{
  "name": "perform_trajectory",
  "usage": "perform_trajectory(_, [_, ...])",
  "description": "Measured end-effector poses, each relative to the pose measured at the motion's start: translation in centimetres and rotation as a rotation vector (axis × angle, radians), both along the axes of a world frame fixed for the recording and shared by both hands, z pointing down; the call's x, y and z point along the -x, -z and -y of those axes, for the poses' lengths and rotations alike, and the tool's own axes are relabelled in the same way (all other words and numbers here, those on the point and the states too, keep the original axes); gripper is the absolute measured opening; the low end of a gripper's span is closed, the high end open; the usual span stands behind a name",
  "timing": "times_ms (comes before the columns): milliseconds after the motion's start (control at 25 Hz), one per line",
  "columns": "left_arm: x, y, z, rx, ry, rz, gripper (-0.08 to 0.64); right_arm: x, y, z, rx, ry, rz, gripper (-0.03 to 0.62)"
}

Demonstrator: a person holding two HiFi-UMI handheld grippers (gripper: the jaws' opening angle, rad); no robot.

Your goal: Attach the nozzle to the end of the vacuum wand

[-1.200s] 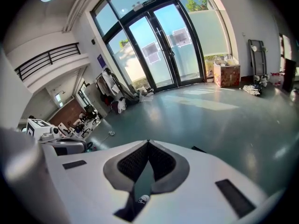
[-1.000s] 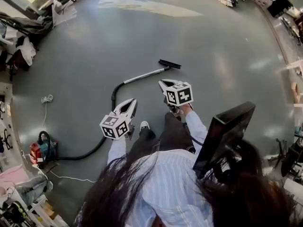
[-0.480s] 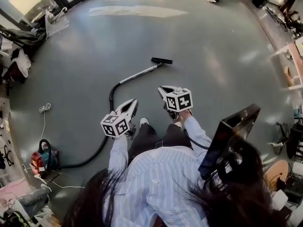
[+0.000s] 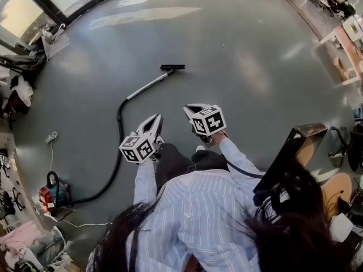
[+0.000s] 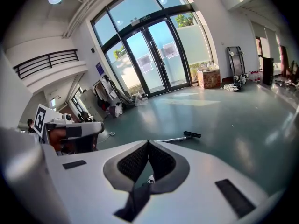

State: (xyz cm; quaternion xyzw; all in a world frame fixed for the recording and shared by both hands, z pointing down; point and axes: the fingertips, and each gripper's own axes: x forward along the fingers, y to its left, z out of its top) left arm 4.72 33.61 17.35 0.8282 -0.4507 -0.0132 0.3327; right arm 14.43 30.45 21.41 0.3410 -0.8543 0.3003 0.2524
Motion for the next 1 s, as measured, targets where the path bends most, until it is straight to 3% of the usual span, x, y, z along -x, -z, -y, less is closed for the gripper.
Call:
perform_trajectory(200, [-5.4, -1.2, -3.5, 0.038, 0.000, 0.009, 0.005, -4.0, -1.2, -3.0, 0.018, 0.044, 0.010, 0.005])
perform_trajectory(480, [-3.6, -1.3, -4.8, 0.060, 0.037, 0.015, 0.005, -1.2, -1.4, -5.7, 0.024, 0.131, 0.015, 0.005])
perform_trajectory(1000, [-0.8, -0.2, -5.8, 0.054, 0.016, 0.056, 0.005, 2.9, 0.3, -7.0, 0.017, 0.188, 0.008, 0.006])
